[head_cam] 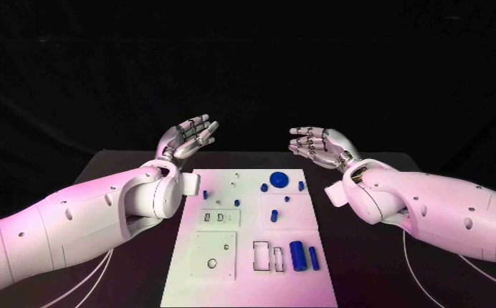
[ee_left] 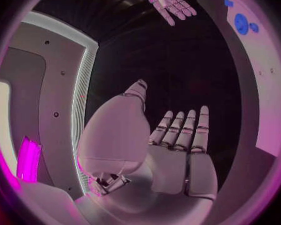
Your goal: Assemble the parts on the task board
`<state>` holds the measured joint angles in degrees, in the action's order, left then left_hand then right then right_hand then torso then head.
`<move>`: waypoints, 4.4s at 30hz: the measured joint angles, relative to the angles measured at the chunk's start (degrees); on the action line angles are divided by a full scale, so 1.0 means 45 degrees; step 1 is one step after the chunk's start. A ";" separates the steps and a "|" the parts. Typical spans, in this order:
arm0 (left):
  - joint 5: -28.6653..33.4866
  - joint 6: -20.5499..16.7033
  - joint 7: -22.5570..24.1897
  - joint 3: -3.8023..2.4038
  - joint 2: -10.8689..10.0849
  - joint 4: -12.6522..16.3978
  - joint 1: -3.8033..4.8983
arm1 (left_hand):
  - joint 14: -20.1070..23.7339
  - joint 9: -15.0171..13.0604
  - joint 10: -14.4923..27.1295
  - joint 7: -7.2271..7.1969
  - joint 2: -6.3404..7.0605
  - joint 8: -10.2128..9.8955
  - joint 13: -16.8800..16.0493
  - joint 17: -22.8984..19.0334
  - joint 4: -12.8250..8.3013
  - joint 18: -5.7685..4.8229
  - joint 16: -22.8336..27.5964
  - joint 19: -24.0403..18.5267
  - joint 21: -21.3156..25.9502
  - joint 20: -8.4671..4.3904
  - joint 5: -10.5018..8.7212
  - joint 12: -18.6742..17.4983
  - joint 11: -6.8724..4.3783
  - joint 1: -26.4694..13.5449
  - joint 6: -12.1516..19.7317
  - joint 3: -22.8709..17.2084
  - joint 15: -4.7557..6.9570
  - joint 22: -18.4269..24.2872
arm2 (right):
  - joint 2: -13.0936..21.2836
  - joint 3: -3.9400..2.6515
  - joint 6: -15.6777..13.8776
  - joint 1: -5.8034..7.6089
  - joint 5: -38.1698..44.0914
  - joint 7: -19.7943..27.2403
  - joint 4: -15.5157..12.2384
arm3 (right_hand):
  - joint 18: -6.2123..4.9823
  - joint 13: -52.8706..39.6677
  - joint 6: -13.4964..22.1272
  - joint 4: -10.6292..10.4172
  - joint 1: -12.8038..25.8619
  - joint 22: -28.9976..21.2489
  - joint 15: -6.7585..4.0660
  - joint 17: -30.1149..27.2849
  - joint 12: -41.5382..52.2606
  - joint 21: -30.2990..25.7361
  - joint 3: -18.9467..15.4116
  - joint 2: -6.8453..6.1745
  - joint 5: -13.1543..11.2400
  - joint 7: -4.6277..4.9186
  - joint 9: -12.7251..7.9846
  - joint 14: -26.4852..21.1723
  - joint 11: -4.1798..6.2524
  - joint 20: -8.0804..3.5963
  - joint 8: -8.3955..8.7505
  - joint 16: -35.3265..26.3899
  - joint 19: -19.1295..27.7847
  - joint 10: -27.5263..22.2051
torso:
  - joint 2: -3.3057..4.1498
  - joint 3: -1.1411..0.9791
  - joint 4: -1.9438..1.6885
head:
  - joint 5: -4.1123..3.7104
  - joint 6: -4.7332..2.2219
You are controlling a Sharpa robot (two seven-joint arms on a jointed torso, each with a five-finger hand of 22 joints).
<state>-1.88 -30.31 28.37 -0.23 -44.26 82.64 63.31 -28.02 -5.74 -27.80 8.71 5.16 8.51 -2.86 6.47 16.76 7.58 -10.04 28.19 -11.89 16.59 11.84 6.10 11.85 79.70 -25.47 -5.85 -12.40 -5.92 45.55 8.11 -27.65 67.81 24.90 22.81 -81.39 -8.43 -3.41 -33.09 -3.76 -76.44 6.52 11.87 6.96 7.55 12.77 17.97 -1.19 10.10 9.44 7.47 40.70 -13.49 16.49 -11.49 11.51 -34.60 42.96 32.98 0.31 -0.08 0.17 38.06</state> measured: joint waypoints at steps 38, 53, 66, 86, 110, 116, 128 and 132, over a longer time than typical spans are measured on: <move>-0.0694 0.0893 -0.0583 -0.0155 -0.1620 0.2924 0.0119 | -0.6036 -0.0915 -0.6250 0.0725 0.0225 0.1663 -0.0213 0.1765 -0.0056 0.0485 -0.2083 0.5618 -0.2506 -0.0772 -0.0117 0.0500 -0.0360 0.1025 -0.4767 -0.1094 0.1093 -0.0641 | -0.0998 -0.0095 0.2258 0.1118 1.4174 -0.5302 0.0018 | 0.0110 -0.0651 -0.4616 0.1071 0.1116 0.8589 -0.2460 1.1763 -0.0841 1.0684 0.1996 -0.2474 0.1088 0.0165 0.1231 0.9633 0.1609 -0.2273 -0.0493 1.2798 -0.8279 0.5137 | 0.1438 0.0277 -0.0774 | -0.0692 0.0010; -0.0726 0.1007 -0.0713 -0.0224 -0.1719 0.3130 0.0171 | -0.5985 -0.0912 -0.6249 0.0725 0.0282 0.1663 -0.0212 0.1790 -0.0056 0.0483 -0.2033 0.5661 -0.2557 -0.0815 -0.0117 0.0446 -0.0359 0.0968 -0.4766 -0.1093 0.1042 -0.0665 | -0.1235 -0.0095 0.3122 0.1126 1.5937 -0.6100 0.0183 | 0.0302 -0.0695 -0.4513 0.0939 0.1146 1.0533 -0.2363 1.3223 -0.0773 1.2130 0.1714 -0.2610 0.1355 0.0135 0.1453 0.9626 0.1572 -0.2115 -0.0444 1.4249 -0.8524 0.4682 | 0.1659 0.0327 -0.0962 | -0.0753 0.0157; -0.0735 0.1092 -0.0779 -0.0230 -0.1741 0.3208 0.0221 | -0.5985 -0.0910 -0.6249 0.0725 0.0282 0.1663 -0.0210 0.1800 -0.0056 0.0483 -0.2033 0.5660 -0.2604 -0.0815 -0.0117 0.0404 -0.0359 0.0969 -0.4766 -0.1093 0.1043 -0.0663 | -0.1459 -0.0095 0.3350 0.1050 1.6370 -0.6252 0.0419 | 0.0505 -0.0795 -0.4754 0.0835 0.0904 1.2030 -0.2363 1.4101 -0.0575 1.3185 0.1833 -0.2368 0.1404 0.0125 0.1657 0.9626 0.1642 -0.2134 -0.0498 1.5023 -0.9000 0.4891 | 0.1783 0.0339 -0.1066 | -0.0785 0.0203; -0.0734 0.1248 -0.0886 -0.0232 -0.1718 0.3137 0.0239 | -0.5986 -0.0908 -0.6248 0.0724 0.0281 0.1663 -0.0209 0.1813 -0.0056 0.0482 -0.2033 0.5704 -0.2602 -0.0770 -0.0117 0.0405 -0.0358 0.0969 -0.4766 -0.1092 0.1043 -0.0662 | -0.1564 -0.0126 0.3522 0.0940 1.6348 -0.6241 0.0622 | 0.0698 -0.0821 -0.5365 0.0905 0.0557 1.3264 -0.2422 1.4293 -0.0452 1.3998 0.2848 -0.2013 0.1269 -0.0116 0.2029 0.9589 0.1874 -0.2211 -0.0791 1.5367 -0.9320 0.5626 | 0.1986 0.0363 -0.1169 | -0.0839 0.0221; -0.0730 0.1343 -0.1020 -0.0231 -0.1735 0.3093 0.0241 | -0.5986 -0.0896 -0.6202 0.0724 0.0281 0.1662 -0.0207 0.1842 -0.0056 0.0482 -0.1982 0.5703 -0.2599 -0.0771 -0.0117 0.0345 -0.0313 0.0969 -0.4766 -0.1092 0.1043 -0.0660 | -0.1407 -0.0098 0.2734 0.0890 1.6379 -0.6468 0.0297 | 0.0895 -0.0842 -0.5572 0.1210 0.0258 1.4512 -0.2550 1.4346 -0.0389 1.4765 0.3354 -0.1714 0.0720 -0.0190 0.2474 0.9628 0.1782 -0.2283 -0.1038 1.5542 -0.9875 0.5898 | 0.2075 0.0397 -0.1246 | -0.0880 0.0057; -0.0730 0.1352 -0.1037 -0.0230 -0.1731 0.3081 0.0241 | -0.5986 -0.0896 -0.6202 0.0724 0.0281 0.1662 -0.0207 0.1841 -0.0056 0.0481 -0.1982 0.5703 -0.2599 -0.0771 -0.0117 0.0300 -0.0313 0.0969 -0.4766 -0.1092 0.1043 -0.0659 | -0.1413 -0.0156 0.2034 0.0954 1.6423 -0.6647 0.0106 | 0.0896 -0.0842 -0.5572 0.1211 0.0258 1.4693 -0.2550 1.4405 -0.0380 1.4875 0.3354 -0.1714 0.0813 -0.0190 0.2514 0.9628 0.1782 -0.2315 -0.1038 1.5541 -0.9965 0.5898 | 0.2083 0.0411 -0.1273 | -0.0897 -0.0029; -0.0730 0.1380 -0.1048 -0.0230 -0.1721 0.3093 0.0241 | -0.5981 -0.0882 -0.6155 0.0729 0.0281 0.1609 -0.0207 0.1857 -0.0056 0.0481 -0.1982 0.5703 -0.2598 -0.0771 -0.0117 0.0287 -0.0266 0.0969 -0.4761 -0.1092 0.1039 -0.0659 | -0.2110 -0.0191 0.0924 0.1000 1.6496 -0.6933 0.0511 | 0.0896 -0.0842 -0.5571 0.1227 0.0258 1.4775 -0.2549 1.4457 -0.0381 1.4934 0.3370 -0.1714 0.0812 -0.0190 0.2527 0.9628 0.1782 -0.2296 -0.1038 1.5589 -0.9980 0.5898 | 0.2137 0.0417 -0.1311 | -0.0856 -0.0132; -0.0730 0.1394 -0.1049 -0.0230 -0.1711 0.3099 0.0241 | -0.5940 -0.0882 -0.6155 0.0707 0.0281 0.1609 -0.0207 0.1867 -0.0056 0.0480 -0.1982 0.5703 -0.2598 -0.0771 -0.0117 0.0229 -0.0266 0.0969 -0.4691 -0.1092 0.0998 -0.0658 | -0.2431 -0.0193 0.0745 0.1001 1.6507 -0.6959 0.0793 | 0.0895 -0.0842 -0.5571 0.1230 0.0258 1.4789 -0.2549 1.4462 -0.0384 1.4934 0.3372 -0.1714 0.0812 -0.0191 0.2527 0.9628 0.1782 -0.2296 -0.1038 1.5589 -0.9980 0.5898 | 0.2150 0.0420 -0.1318 | -0.0845 -0.0138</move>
<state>-5.16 -24.04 23.64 -1.26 -51.96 96.59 64.40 -54.76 -9.70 -55.50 11.89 6.43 15.75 -3.79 14.88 16.51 9.74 -18.96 53.85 -23.58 13.11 11.31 7.13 10.65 84.06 -46.58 -10.77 -7.91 -8.88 34.61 7.23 -24.30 72.31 99.18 -8.50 -77.82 -4.40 -7.20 -58.16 1.78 -75.28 73.07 0.40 72.04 5.82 79.98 33.15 -8.90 13.76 8.59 18.84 84.03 -5.47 6.16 -16.16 81.66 -79.51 69.50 42.65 2.20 -6.02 -3.63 37.44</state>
